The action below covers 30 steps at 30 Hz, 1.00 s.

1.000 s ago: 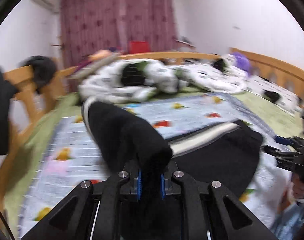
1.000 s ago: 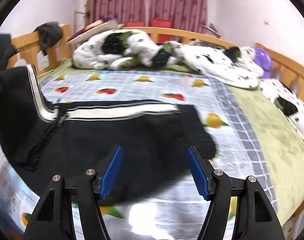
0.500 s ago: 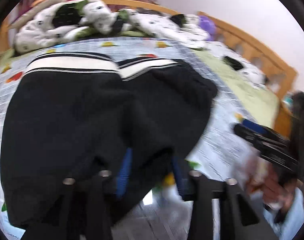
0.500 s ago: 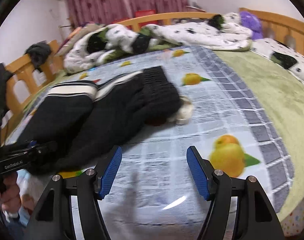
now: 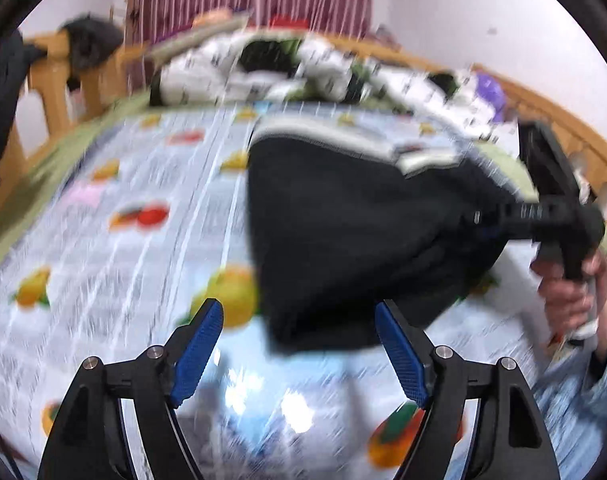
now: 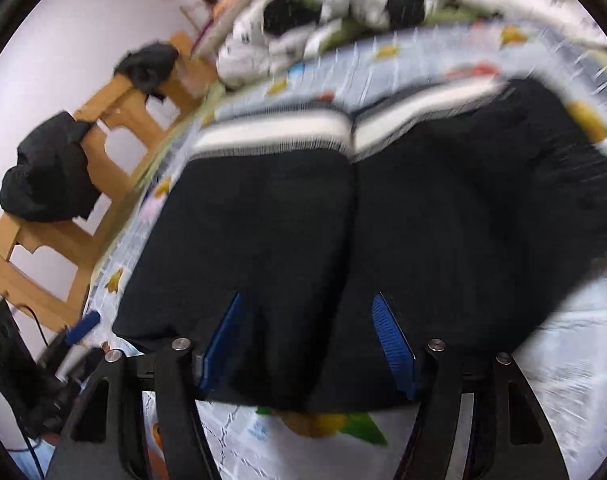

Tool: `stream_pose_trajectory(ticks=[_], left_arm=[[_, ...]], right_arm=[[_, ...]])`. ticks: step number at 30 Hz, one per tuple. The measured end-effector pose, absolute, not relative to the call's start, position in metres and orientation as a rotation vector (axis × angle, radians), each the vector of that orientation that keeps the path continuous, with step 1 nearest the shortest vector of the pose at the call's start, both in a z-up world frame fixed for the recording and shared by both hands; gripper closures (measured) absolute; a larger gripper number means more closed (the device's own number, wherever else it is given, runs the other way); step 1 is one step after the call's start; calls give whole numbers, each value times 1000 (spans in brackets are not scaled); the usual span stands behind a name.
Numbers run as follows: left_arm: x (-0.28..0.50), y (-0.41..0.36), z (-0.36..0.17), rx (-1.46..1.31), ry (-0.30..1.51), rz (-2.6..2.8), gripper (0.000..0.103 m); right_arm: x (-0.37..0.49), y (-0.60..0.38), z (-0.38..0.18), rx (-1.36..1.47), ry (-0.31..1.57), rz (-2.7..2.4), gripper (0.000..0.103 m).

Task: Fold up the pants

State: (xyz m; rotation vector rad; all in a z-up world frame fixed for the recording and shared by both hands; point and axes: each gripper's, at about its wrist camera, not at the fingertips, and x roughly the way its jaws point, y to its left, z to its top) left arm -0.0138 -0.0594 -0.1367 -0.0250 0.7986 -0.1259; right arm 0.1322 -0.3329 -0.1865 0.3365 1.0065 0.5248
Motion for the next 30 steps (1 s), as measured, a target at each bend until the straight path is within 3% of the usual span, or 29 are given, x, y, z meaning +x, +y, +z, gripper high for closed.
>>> stream_pose_trajectory(ticks=[2, 3, 4, 7, 14, 20, 27, 30], left_arm=[[-9, -58, -147, -60, 816, -125, 26], [-8, -58, -149, -82, 819, -129, 26], [-3, -60, -152, -99, 823, -134, 26], [19, -69, -167, -151, 875, -146, 26], [34, -88, -174, -70, 850, -27, 28], [21, -96, -159, -96, 808, -200, 24], [28, -122, -162, -31, 865, -252, 24], [17, -111, -153, -53, 873, -284, 25]], right_arm=[[138, -323, -193, 320, 1026, 530, 40], [138, -318, -191, 293, 1004, 524, 54], [139, -312, -188, 260, 998, 543, 76], [139, -313, -179, 264, 952, 570, 84], [118, -338, -127, 237, 715, 574, 88], [105, -428, -81, 173, 545, 375, 89], [114, -473, -178, 53, 837, 180, 87], [102, -479, -175, 64, 823, 156, 78]])
